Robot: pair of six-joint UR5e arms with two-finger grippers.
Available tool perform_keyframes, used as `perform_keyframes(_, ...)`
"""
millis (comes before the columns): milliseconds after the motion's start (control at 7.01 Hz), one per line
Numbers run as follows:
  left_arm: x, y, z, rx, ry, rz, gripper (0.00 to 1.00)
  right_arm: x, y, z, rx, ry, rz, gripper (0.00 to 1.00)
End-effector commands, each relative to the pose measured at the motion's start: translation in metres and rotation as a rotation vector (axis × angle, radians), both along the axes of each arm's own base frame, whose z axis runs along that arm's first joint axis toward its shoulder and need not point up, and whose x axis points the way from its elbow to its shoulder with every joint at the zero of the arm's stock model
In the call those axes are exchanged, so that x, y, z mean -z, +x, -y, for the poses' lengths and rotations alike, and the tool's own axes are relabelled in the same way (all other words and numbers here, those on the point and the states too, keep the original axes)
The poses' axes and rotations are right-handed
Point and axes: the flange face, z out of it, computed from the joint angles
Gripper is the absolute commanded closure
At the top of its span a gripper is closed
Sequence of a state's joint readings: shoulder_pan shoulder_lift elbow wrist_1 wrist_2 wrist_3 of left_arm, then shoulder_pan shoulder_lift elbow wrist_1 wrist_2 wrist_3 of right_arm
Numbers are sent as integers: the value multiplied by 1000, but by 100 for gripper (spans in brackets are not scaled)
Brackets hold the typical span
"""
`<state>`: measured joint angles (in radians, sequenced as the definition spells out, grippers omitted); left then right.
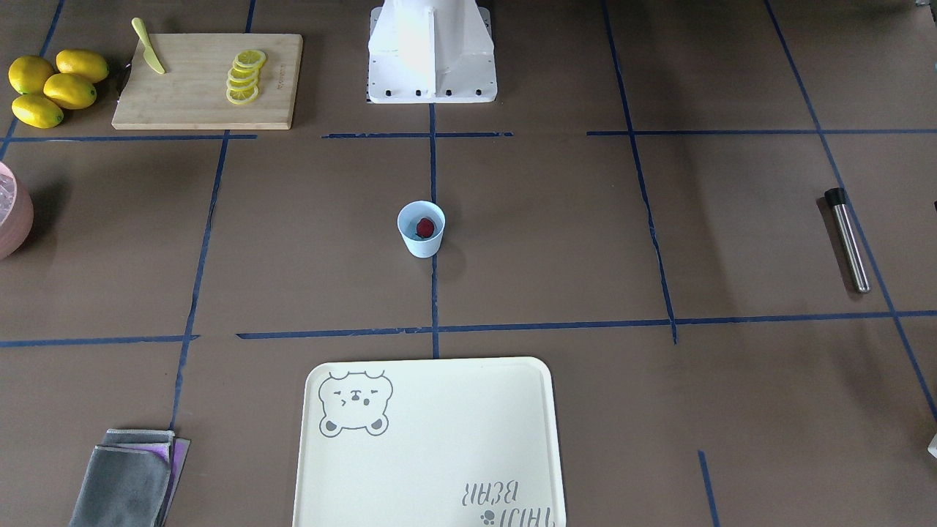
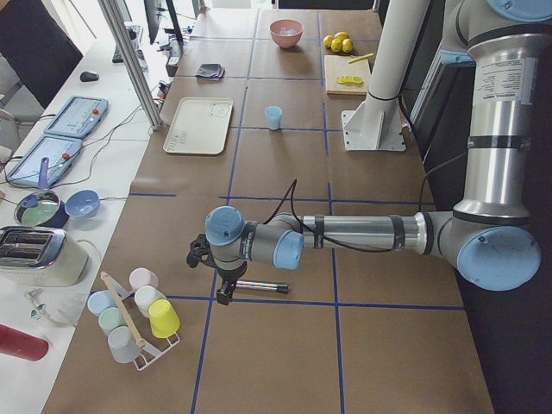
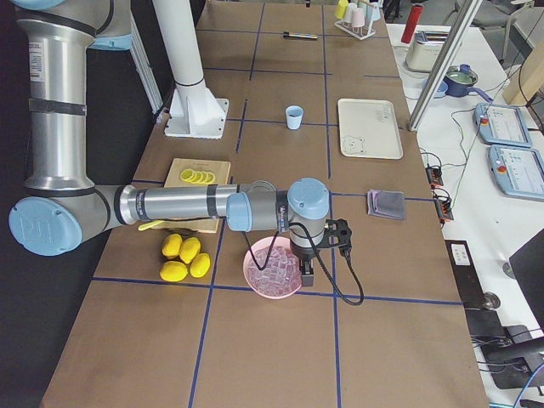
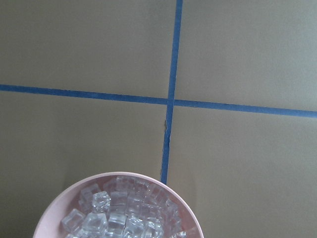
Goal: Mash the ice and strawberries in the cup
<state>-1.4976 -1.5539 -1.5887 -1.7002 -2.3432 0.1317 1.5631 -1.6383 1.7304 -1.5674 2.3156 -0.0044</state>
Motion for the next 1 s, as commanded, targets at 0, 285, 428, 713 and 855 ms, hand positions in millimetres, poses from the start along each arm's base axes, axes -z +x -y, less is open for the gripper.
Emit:
perform_keyframes(0,3,-29,-13,-30,-69,5,0,-1,0,0,0,0,1,1)
perform_keyframes(285,-7,-65,-27,54,-164,-52,0,7,2,0,-7,13,-1,1)
perform_keyframes(428,-9,-65,-26,52,-166,-51,0,6,2,-2,-7,10,-1,1)
perform_keyframes(713,-15,-61,-21,53,-186,-50,0,0,2,-4,-6,-5,2,1)
perform_keyframes(855,-9,-60,-7,49,-175,-43,0,-7,1,-10,-3,-20,17,1)
